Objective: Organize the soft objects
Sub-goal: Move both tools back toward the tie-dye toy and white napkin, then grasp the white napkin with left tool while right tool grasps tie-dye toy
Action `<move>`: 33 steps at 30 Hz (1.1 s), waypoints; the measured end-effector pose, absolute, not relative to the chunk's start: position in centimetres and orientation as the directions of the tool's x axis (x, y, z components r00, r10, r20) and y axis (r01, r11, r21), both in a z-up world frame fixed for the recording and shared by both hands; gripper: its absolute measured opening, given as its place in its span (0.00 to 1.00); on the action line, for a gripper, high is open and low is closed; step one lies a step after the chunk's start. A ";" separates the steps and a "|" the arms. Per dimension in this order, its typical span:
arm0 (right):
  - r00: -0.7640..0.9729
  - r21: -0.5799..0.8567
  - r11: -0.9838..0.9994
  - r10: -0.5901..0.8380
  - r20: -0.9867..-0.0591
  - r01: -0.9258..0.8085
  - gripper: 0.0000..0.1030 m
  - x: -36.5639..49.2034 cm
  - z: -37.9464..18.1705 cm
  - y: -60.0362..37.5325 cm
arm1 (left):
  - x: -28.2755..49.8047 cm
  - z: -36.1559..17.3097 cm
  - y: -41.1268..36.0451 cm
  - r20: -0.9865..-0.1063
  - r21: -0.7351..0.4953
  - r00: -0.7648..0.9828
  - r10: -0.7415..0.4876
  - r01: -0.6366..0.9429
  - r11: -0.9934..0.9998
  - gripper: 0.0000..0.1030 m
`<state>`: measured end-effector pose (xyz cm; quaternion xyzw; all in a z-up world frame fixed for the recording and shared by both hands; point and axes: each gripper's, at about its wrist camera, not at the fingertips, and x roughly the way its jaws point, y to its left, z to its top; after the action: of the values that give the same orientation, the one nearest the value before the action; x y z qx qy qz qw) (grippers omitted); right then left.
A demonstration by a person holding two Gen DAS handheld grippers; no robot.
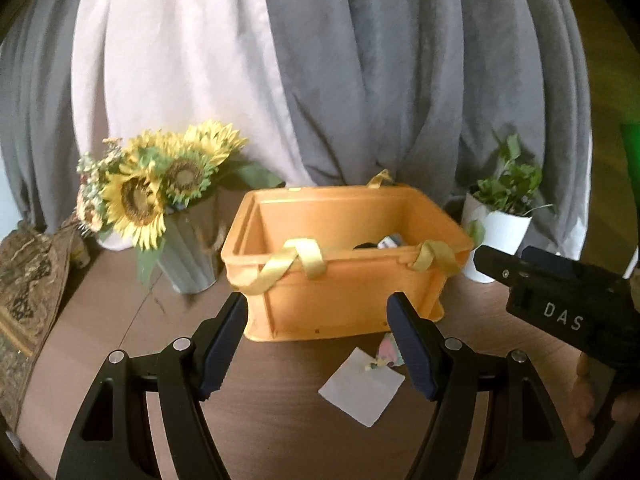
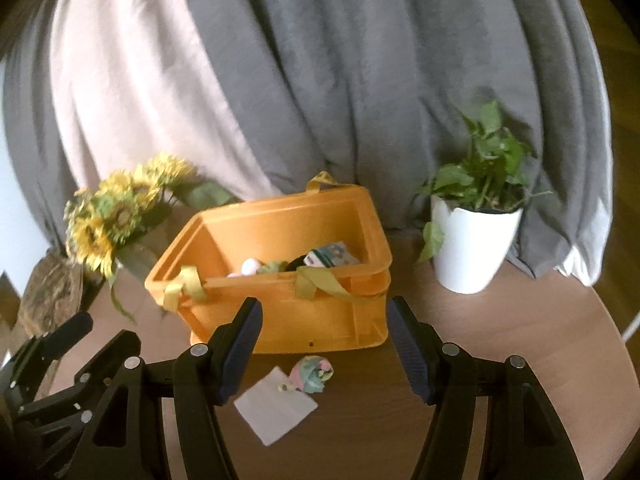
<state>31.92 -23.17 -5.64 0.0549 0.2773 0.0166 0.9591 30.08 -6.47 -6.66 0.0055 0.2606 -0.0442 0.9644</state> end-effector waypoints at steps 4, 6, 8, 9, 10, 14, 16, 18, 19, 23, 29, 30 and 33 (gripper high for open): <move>0.830 0.114 0.990 0.129 -0.542 -0.079 0.64 32.7 -6.8 -23.9 | 29.7 -8.1 -7.5 -0.521 -0.019 0.853 -0.047 0.043 0.999 0.69; 0.815 0.121 0.986 0.163 -0.556 -0.114 0.64 33.2 -7.6 -24.3 | 29.7 -9.0 -8.0 -0.534 -0.018 0.845 -0.028 0.022 1.000 0.69; 0.798 0.133 0.979 0.202 -0.567 -0.154 0.64 33.8 -8.5 -24.6 | 29.8 -9.7 -8.5 -0.542 -0.015 0.840 -0.017 0.011 1.000 0.69; 0.791 0.134 0.976 0.216 -0.572 -0.169 0.64 34.1 -8.9 -24.7 | 29.8 -10.2 -8.7 -0.549 -0.013 0.836 -0.009 0.002 1.000 0.69; 0.782 0.132 0.973 0.232 -0.579 -0.191 0.64 34.4 -9.4 -24.7 | 30.0 -10.6 -8.9 -0.555 -0.016 0.832 -0.009 0.000 1.000 0.69; 0.748 0.135 0.960 0.275 -0.604 -0.244 0.64 35.4 -11.0 -24.9 | 30.6 -12.2 -9.6 -0.580 -0.016 0.815 -0.006 -0.004 1.000 0.67; 0.734 0.135 0.954 0.292 -0.613 -0.267 0.64 35.9 -12.0 -25.0 | 30.9 -13.1 -9.9 -0.591 -0.009 0.806 0.000 -0.008 1.000 0.66; 0.721 0.135 0.950 0.302 -0.624 -0.282 0.64 36.4 -12.8 -25.0 | 31.0 -13.8 -10.1 -0.604 -0.010 0.797 -0.006 0.000 1.000 0.66; 0.712 0.136 0.947 0.309 -0.630 -0.291 0.64 36.6 -13.3 -24.9 | 31.2 -14.2 -10.2 -0.614 -0.004 0.789 -0.005 0.004 1.000 0.66; 0.690 0.129 0.940 0.320 -0.650 -0.315 0.64 37.4 -14.7 -24.6 | 31.6 -15.4 -10.5 -0.631 0.026 0.776 -0.005 0.027 0.999 0.65; 0.658 0.133 0.933 0.333 -0.675 -0.335 0.64 38.4 -16.6 -24.2 | 32.9 -17.4 -10.7 -0.669 0.031 0.743 -0.032 0.071 0.997 0.62; 0.656 0.135 0.933 0.333 -0.677 -0.335 0.64 38.5 -16.9 -24.2 | 33.1 -17.7 -10.7 -0.676 0.029 0.736 -0.038 0.078 0.997 0.61; 0.649 0.142 0.931 0.339 -0.681 -0.336 0.64 38.9 -17.4 -24.1 | 33.9 -18.7 -11.0 -0.694 0.040 0.719 -0.040 0.094 0.995 0.61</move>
<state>38.88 -24.08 -17.42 0.0014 0.3755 0.1859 0.9080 33.87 -10.99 -18.75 0.0360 0.3732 -0.0361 0.9263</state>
